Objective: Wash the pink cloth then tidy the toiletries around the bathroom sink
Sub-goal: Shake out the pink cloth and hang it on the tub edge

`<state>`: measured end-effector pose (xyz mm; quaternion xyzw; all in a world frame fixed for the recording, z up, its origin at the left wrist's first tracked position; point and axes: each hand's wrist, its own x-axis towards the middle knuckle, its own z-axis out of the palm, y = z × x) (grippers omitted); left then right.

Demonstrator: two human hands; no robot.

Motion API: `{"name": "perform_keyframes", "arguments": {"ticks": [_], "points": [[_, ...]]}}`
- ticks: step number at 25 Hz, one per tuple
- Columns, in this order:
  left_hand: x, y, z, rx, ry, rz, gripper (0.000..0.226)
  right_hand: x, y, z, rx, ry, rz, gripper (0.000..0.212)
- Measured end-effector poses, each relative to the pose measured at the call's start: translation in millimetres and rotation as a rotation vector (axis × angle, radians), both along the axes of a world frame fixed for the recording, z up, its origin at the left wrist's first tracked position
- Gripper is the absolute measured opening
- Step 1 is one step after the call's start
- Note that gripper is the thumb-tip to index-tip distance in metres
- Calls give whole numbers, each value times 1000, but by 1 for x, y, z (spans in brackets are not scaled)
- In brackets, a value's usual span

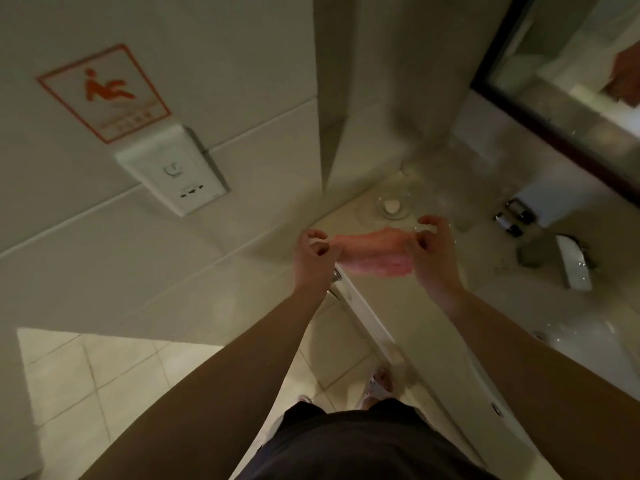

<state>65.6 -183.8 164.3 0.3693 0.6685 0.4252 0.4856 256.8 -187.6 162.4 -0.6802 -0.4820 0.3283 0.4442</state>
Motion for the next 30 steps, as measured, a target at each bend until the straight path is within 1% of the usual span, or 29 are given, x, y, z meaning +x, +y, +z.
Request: {"name": "perform_keyframes", "arguments": {"ticks": [1, 3, 6, 7, 9, 12, 14, 15, 18, 22, 24, 30], "points": [[-7, 0, 1, 13, -3, -41, 18, -6, -2, 3, 5, -42, 29, 20], [-23, 2, 1, 49, 55, -168, 19, -16, -6, 7, -46, -98, 86, 20], [-49, 1, 1, 69, 186, -389, 36, -30, -13, 6, -140, -134, 147, 28], [-56, 0, -1, 75, 236, -418, 37, -34, -15, 6, -153, -165, 178, 32], [-67, 0, -6, 111, 361, -427, 26, -44, -19, 6, -165, -250, 258, 35], [-76, 1, -14, 140, 552, -421, 16, -54, -18, 3, -141, -419, 352, 28], [-77, 4, -16, 133, 652, -456, 17, -52, -9, 0, -120, -461, 331, 21], [-76, 7, -18, 120, 664, -484, 17, -49, -1, -3, -120, -458, 317, 18], [-72, 18, -22, 44, 568, -508, 16, -38, 23, -11, -128, -455, 340, 13], [-55, 32, -33, -12, 491, -332, 19, -26, 57, -23, -211, -416, 398, 15], [-43, 42, -41, -49, 463, -259, 20, -18, 75, -34, -219, -418, 421, 15], [-6, 62, -73, -152, 365, -158, 15, 13, 118, -63, -302, -372, 435, 17]]}}
